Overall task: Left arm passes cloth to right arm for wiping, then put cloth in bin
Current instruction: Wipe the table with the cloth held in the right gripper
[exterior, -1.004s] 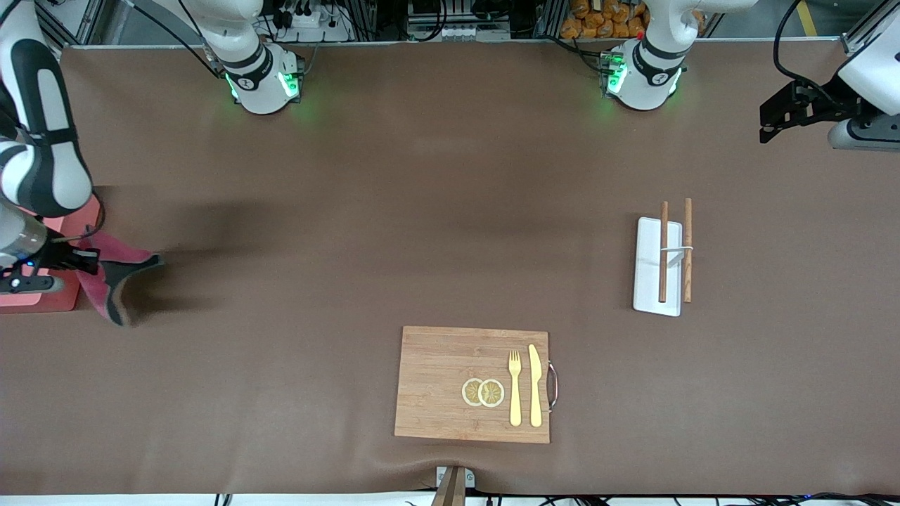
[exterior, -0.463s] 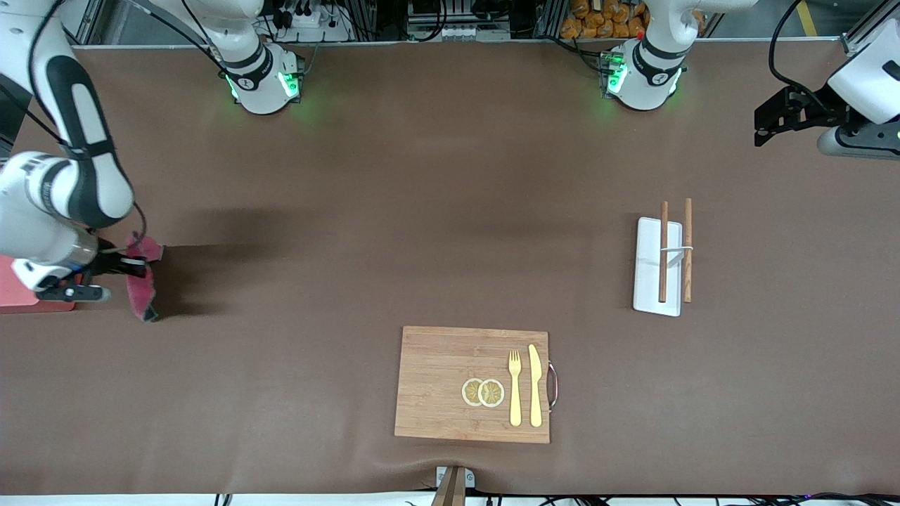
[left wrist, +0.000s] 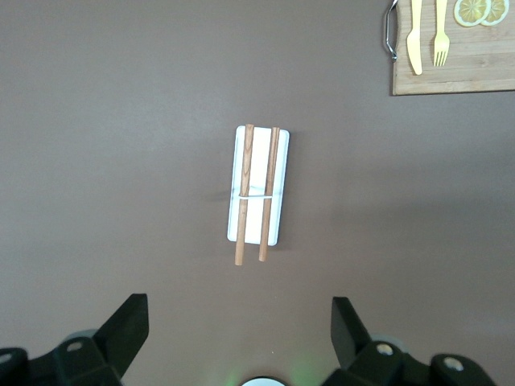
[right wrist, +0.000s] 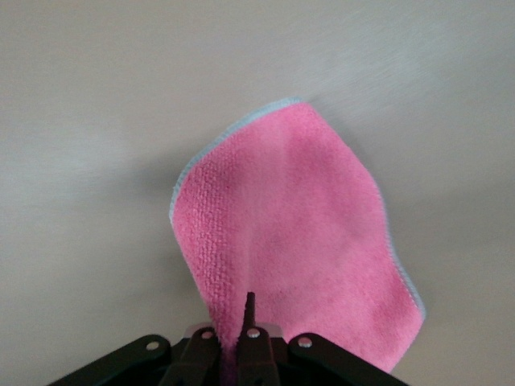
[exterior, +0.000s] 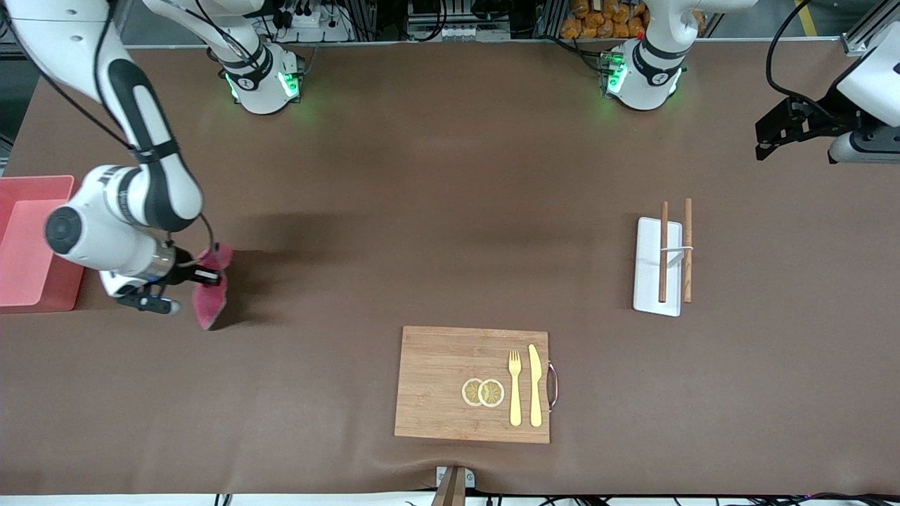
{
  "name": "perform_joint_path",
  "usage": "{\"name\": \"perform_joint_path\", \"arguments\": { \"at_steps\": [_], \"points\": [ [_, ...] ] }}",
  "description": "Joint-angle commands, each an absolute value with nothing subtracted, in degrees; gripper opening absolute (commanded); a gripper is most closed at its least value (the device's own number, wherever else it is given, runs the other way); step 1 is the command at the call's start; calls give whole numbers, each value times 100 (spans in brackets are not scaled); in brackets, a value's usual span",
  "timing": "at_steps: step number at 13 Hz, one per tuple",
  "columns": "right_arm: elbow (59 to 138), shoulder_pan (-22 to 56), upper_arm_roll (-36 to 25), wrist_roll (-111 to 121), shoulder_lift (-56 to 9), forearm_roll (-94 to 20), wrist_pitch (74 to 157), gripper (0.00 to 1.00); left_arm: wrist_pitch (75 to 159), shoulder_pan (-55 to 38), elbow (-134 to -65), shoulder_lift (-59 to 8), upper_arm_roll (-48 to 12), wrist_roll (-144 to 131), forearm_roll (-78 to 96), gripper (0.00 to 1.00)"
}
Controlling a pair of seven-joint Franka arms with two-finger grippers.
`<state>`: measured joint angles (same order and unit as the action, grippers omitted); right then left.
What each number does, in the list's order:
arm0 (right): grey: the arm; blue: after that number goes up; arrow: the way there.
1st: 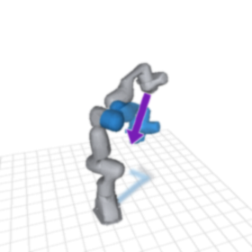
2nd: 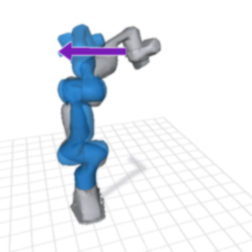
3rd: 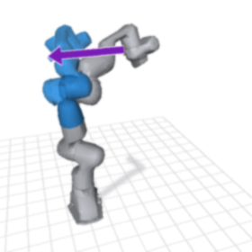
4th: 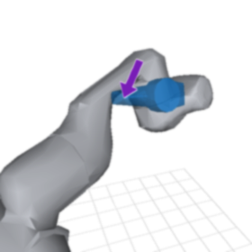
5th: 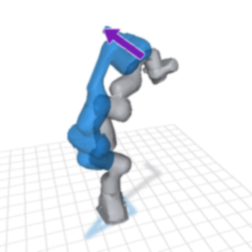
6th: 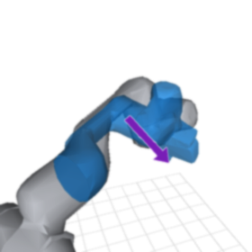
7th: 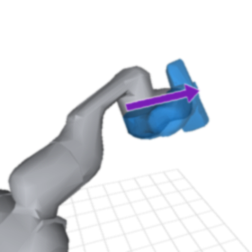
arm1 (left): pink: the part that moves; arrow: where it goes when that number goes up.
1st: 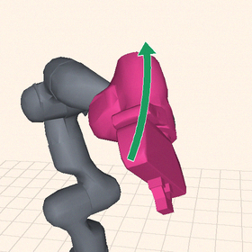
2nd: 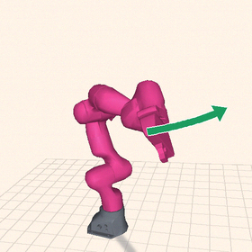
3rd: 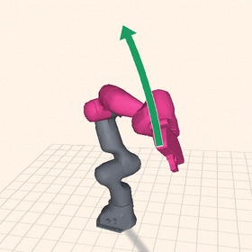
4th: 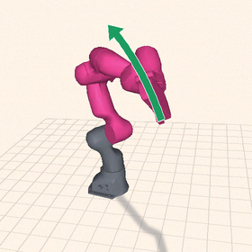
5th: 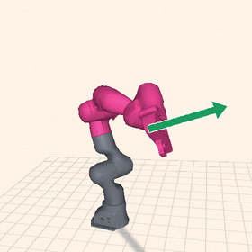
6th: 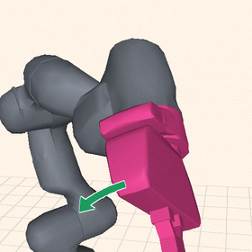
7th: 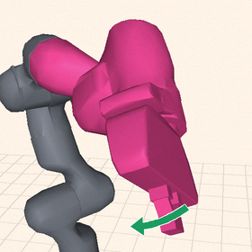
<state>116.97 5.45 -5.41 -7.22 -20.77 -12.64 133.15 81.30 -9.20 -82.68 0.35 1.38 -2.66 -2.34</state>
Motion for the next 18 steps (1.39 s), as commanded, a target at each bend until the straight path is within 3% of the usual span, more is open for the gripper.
{"name": "perform_joint_path", "arguments": {
  "at_steps": [1, 4, 8, 11, 15, 18],
  "points": [
    [11777, 1316, -589, -2174, -2004, -1450, 13386, 0, 8121, -923, -8227, -26, 176, -361, -167, 100],
    [11786, 1993, -562, -2514, -2013, -2676, 13587, 0, 8226, -914, -8218, -140, 193, -369, -123, 100],
    [11760, 2451, -571, -2933, -2066, -3296, 13852, 0, 8358, -932, -8218, -149, 193, -369, -132, 100],
    [11751, 2391, -615, -2989, -1724, -3209, 13668, 0, 8385, -923, -8218, -158, 193, -360, -140, 100],
    [11549, 2058, -1246, -2482, -1170, -1725, 12368, 0, 8394, -914, -8218, -176, 193, -360, -132, 100],
    [11444, 1523, -1703, -701, -950, -1547, 11744, 0, 8394, -914, -8218, -176, 193, -369, -123, 100]
  ]
}}
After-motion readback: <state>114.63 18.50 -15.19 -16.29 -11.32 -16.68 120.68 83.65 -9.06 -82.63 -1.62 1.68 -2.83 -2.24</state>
